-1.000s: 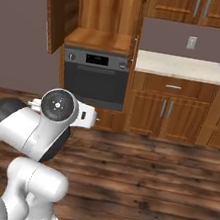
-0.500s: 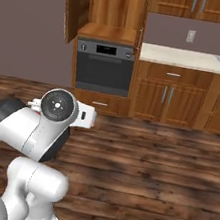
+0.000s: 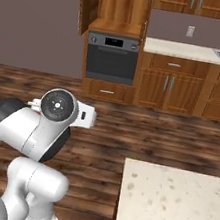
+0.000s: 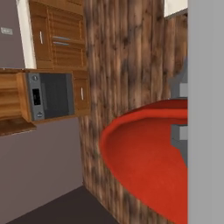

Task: Take the smaller bowl and place it next to the appetizer plate on the dining counter , and place the larger bowl next to the plate with cooked food.

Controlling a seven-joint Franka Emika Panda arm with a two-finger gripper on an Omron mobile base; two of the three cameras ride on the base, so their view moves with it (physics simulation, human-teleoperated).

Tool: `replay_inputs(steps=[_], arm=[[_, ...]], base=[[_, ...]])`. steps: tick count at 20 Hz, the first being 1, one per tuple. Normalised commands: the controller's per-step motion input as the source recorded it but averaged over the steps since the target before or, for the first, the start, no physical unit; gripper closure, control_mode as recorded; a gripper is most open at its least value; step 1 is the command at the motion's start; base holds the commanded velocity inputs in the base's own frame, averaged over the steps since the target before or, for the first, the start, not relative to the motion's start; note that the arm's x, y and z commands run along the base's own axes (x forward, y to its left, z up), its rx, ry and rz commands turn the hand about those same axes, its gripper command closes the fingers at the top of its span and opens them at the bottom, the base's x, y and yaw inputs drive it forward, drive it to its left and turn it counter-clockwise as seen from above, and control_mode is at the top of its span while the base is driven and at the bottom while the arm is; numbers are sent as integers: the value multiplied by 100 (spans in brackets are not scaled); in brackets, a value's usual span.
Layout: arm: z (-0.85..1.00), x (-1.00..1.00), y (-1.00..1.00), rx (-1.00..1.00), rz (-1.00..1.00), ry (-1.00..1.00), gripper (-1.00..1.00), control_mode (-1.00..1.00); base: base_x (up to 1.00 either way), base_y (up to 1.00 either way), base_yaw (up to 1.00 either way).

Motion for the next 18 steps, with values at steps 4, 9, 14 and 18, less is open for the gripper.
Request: replay_inputs(steps=[4,9,14,18], arm=[[0,0,0,0,0,0,100,100],[0,0,0,0,0,0,100,100],[0,0,0,0,0,0,100,100],[0,0,0,0,0,0,100,100]], base=[[-100,0,3],[-100,0,3],[-100,-5,2],[-100,-25,0]])
